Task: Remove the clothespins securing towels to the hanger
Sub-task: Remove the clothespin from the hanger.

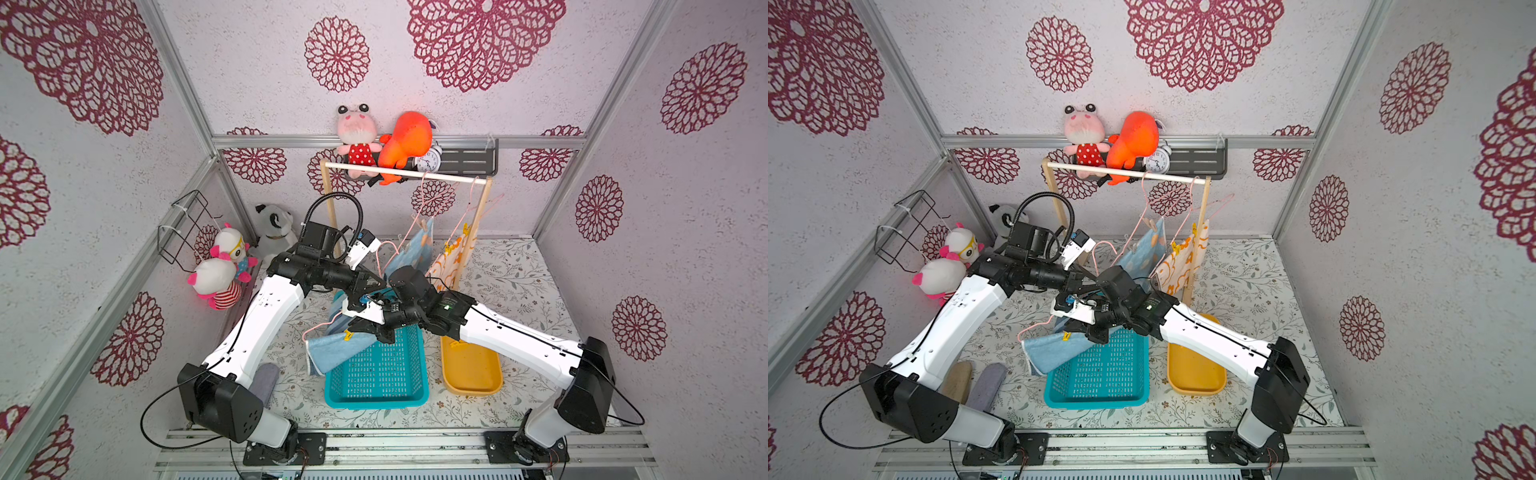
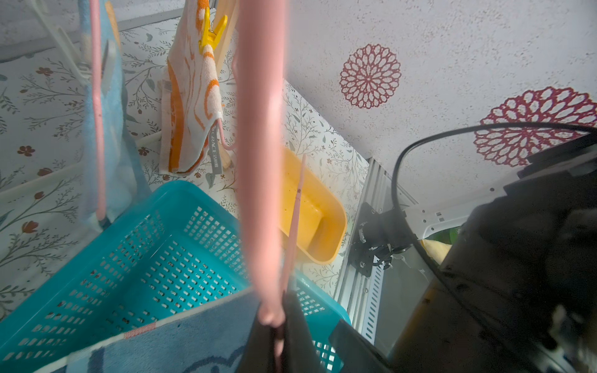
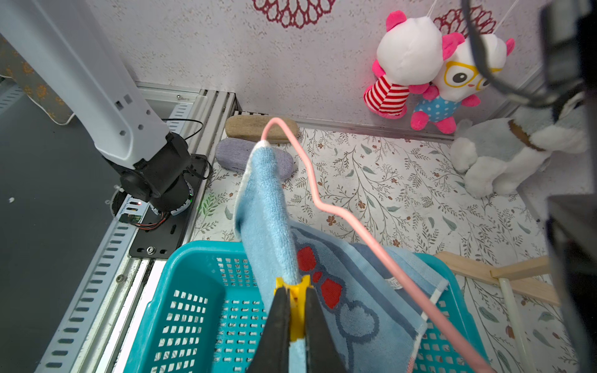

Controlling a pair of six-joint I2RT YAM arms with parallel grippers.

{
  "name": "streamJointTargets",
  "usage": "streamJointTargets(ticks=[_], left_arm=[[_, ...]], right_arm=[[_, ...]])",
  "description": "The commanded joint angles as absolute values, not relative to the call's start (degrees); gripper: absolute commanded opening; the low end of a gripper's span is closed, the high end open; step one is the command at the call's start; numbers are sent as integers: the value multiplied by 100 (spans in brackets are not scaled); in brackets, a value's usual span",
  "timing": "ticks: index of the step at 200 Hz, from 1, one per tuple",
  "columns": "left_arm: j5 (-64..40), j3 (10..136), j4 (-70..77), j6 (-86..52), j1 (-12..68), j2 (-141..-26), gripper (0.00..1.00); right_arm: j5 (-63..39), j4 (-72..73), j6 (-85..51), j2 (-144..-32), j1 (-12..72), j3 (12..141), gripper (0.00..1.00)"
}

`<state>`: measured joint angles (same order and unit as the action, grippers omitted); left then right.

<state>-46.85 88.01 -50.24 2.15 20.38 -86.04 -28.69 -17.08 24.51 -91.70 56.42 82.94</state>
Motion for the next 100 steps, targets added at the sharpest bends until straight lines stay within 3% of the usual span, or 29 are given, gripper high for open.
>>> streamJointTargets(ticks=[1,100], left_arm=[[-4730,8926,-4964,325,2072,-8650,0],[-4599,8911,-4984,352,2065,-8640,0]], right_arm=[[-2706,-1767,2322,-8888,5622,8430,4],[-2140,-1500,2155,-8159,5584,8113,2]])
